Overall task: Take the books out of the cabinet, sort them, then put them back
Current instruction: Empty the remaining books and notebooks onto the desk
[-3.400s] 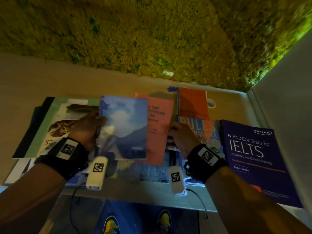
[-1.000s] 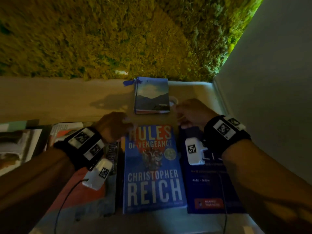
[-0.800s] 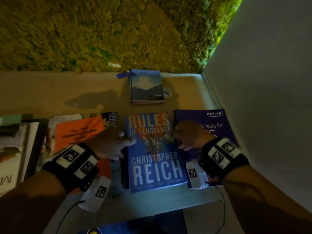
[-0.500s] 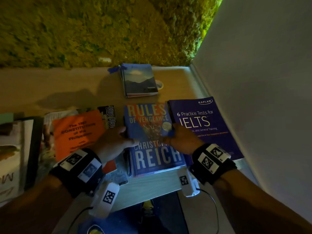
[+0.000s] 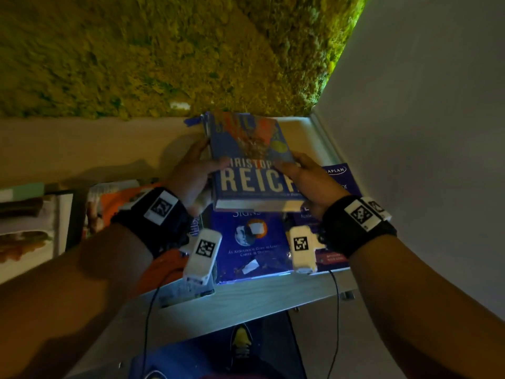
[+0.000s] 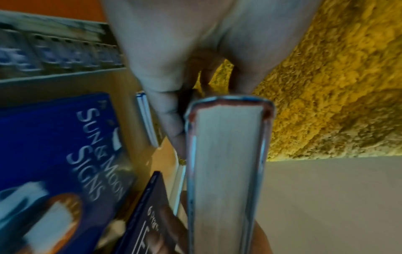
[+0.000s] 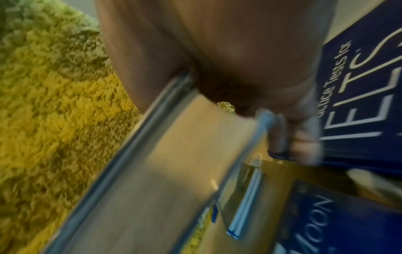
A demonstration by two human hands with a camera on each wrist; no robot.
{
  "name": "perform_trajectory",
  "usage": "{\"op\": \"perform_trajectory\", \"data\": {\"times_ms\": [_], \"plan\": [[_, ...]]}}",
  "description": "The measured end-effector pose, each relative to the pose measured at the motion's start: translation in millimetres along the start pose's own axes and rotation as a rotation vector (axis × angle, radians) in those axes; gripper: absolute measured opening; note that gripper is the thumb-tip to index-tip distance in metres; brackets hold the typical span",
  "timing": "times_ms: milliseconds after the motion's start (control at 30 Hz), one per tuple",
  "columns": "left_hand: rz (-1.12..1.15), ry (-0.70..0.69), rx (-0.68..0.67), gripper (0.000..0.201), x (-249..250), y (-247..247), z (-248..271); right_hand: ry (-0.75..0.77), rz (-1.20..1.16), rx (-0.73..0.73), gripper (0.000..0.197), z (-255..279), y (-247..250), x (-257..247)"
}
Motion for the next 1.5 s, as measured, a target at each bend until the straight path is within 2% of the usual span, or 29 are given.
{"op": "perform_trajectory", "data": {"times_ms": [100, 233, 400, 500, 567, 600, 700, 733, 833, 900, 933, 967, 1033, 1067, 1100, 1133, 1167, 1200, 1267, 1300, 1333, 1367, 1400, 1433, 1467, 1500], "plan": [[-0.053, -0.067, -0.041, 0.059, 26, -10, -2, -0.045, -0.152, -0.065, 0.041, 0, -6, -9], [-0.075, -0.060, -0.066, 0.038, 38, -18, 1, -0.012, -0.331, -0.055, 0.041, 3, -3, -16], [-0.173, 0.130, -0.023, 0.022, -4, -7, 19, -0.087, -0.261, -0.044, 0.026, 9, -11, 18], [-0.200, 0.288, -0.019, 0.009, -48, 3, 31, -0.170, -0.127, 0.047, 0.034, 17, -11, 59], [-0.261, 0.371, -0.008, 0.020, -70, 11, 34, -0.256, 0.048, 0.076, 0.044, 26, -12, 81], [-0.311, 0.378, -0.023, 0.028, -75, 12, 33, -0.266, 0.099, 0.087, 0.039, 30, -11, 87], [-0.403, 0.395, -0.042, 0.069, -84, 12, 30, -0.256, 0.111, 0.073, 0.023, 37, -14, 98], [-0.410, 0.415, -0.040, 0.074, -87, 13, 30, -0.239, 0.126, 0.050, 0.016, 37, -18, 101], [-0.419, 0.404, 0.027, 0.061, -91, 16, 24, -0.175, 0.177, -0.035, 0.046, 26, -27, 109], [-0.413, 0.444, 0.054, 0.065, -98, 15, 22, -0.174, 0.244, -0.048, 0.066, 17, -28, 125], [-0.430, 0.440, 0.056, 0.065, -98, 12, 21, -0.146, 0.260, -0.061, 0.078, 12, -28, 128], [-0.468, 0.440, 0.066, 0.067, -97, 11, 23, -0.116, 0.256, -0.064, 0.077, 13, -33, 125], [-0.484, 0.397, 0.132, 0.093, -100, 9, 20, -0.086, 0.290, -0.059, 0.066, 20, -37, 114], [-0.492, 0.321, 0.155, 0.100, -96, 5, 21, -0.085, 0.335, -0.068, 0.078, 19, -37, 115], [-0.516, 0.257, 0.182, 0.094, -94, -1, 25, -0.113, 0.354, -0.088, 0.093, 22, -39, 114], [-0.541, 0.159, 0.210, 0.083, -95, -2, 25, -0.145, 0.381, -0.090, 0.099, 25, -39, 111], [-0.616, 0.066, 0.236, 0.076, -92, -7, 29, -0.151, 0.415, -0.078, 0.094, 29, -36, 107], [-0.738, -0.048, 0.238, 0.072, -86, -16, 33, -0.085, 0.448, -0.083, 0.080, 32, -34, 98], [-1.046, -0.191, 0.227, 0.070, -84, -40, 35, 0.095, 0.485, -0.076, 0.039, 42, -23, 70], [-1.095, -0.244, 0.187, 0.070, -83, -61, 37, 0.169, 0.505, -0.039, 0.029, 46, -9, 62], [-1.046, -0.271, 0.120, 0.067, -88, -78, 33, 0.186, 0.530, -0.002, 0.028, 50, 8, 53], [-0.929, -0.278, 0.026, 0.060, -93, -101, 30, 0.148, 0.553, 0.056, 0.034, 51, 33, 52], [-0.785, -0.227, -0.082, 0.048, -96, -126, 28, 0.089, 0.591, 0.109, 0.041, 50, 58, 55], [-0.686, -0.147, -0.180, 0.045, -105, -145, 23, 0.030, 0.631, 0.139, 0.046, 48, 81, 62], [-0.658, -0.082, -0.233, 0.047, -115, -160, 14, -0.020, 0.678, 0.169, 0.049, 49, 106, 70], [-0.663, -0.042, -0.231, 0.042, -122, -166, 5, -0.064, 0.728, 0.192, 0.052, 44, 126, 84]]}}
Point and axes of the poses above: each hand's wrist, its own z-axis away from the middle knuckle, its own y-axis out of the back of the hand, x = y × z, the point moved 8 cm from there along -z, towards the middle knuckle, and after that the axes turned 10 degrees about -x, right-handed, at the moved point
